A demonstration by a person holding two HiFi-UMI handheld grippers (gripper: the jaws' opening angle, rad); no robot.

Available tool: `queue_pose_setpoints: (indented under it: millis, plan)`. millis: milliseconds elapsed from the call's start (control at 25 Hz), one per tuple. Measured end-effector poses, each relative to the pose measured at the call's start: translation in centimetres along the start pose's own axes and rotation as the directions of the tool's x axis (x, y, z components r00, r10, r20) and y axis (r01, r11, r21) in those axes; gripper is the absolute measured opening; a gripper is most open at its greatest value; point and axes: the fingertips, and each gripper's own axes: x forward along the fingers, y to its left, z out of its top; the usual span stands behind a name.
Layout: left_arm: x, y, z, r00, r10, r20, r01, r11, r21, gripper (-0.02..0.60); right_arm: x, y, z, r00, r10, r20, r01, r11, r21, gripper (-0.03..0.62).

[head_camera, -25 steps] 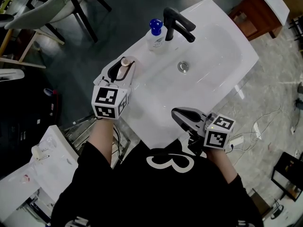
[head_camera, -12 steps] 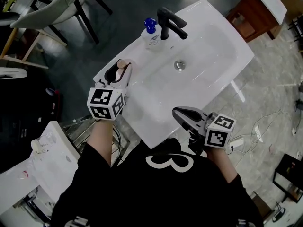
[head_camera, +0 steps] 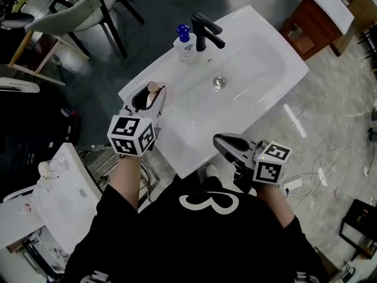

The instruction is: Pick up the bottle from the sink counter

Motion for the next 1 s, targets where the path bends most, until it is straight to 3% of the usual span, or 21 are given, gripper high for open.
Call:
queue_pose_setpoints:
  millis: [360, 560, 1000]
  plan:
    - [-3.9, -4.5, 1.1, 1.000, -0.019, 0.020, 0.019, 1.000, 0.003, 0.149, -2.2, 1.9, -0.2, 1.000, 0.028, 0.004, -0.028, 0.998, -0.054, 0.015]
    - [-6.1, -7.3, 1.7, 0.999, -0.031, 0.034, 0.029, 0.999, 0.042, 0.150, -3.2, 3.4, -0.1, 0.999, 0.053, 0.003, -0.053, 0.994, -0.093, 0.014]
    - [-9.8, -12.9, 0.9, 0.997, -0.071, 0.039, 0.071, 0.997, 0.009, 0.149, -5.7, 6.2, -0.5, 0.996, 0.087, -0.009, -0.087, 0.980, -0.180, 0.014]
